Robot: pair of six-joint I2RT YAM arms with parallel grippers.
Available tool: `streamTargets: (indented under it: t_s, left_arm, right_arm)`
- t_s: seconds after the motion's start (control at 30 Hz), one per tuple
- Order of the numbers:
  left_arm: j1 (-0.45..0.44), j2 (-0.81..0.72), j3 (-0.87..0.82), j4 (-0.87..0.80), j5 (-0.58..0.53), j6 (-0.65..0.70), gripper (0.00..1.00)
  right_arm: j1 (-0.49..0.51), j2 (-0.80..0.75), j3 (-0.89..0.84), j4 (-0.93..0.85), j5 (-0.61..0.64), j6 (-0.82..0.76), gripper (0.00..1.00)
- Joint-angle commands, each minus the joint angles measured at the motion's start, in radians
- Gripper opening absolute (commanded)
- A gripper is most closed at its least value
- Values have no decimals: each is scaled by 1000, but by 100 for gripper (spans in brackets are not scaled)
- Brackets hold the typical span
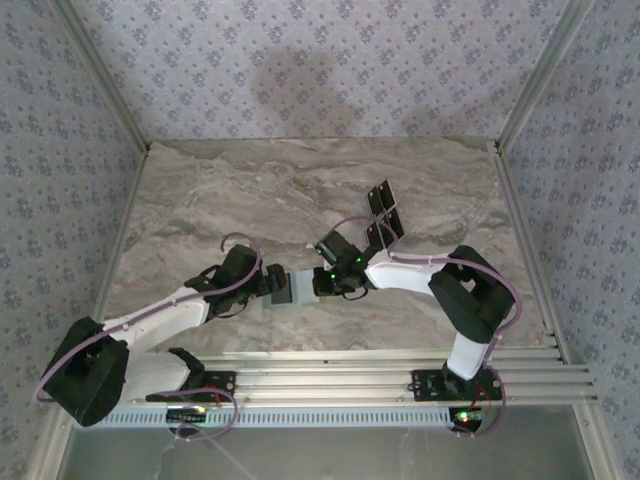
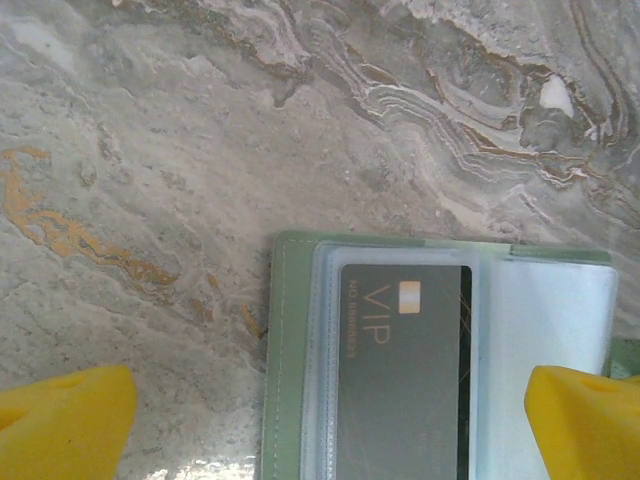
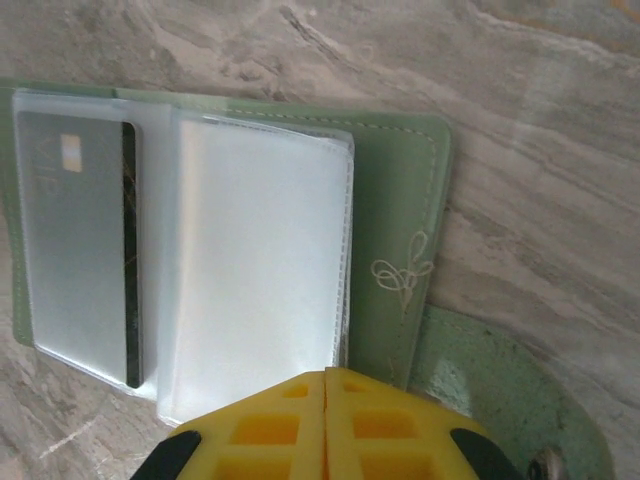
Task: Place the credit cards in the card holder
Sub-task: Insert the credit card into the card slot.
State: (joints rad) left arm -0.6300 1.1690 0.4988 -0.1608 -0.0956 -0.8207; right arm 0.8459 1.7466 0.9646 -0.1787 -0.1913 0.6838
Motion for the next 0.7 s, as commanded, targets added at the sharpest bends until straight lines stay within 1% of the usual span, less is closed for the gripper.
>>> streamTargets:
  t_s: [0.0, 0.37, 0.67]
  left_arm:
    - [7, 19, -8, 47, 20, -5, 100]
    - [6, 88, -8, 141, 75, -2, 100]
    - [-1, 150, -9, 218, 111, -10, 100]
  right_arm:
    - [4, -6, 0, 9, -10, -2, 9]
    - [-7, 10, -55, 46, -9, 25, 8]
    - [-12, 24, -62, 56, -18, 31, 7]
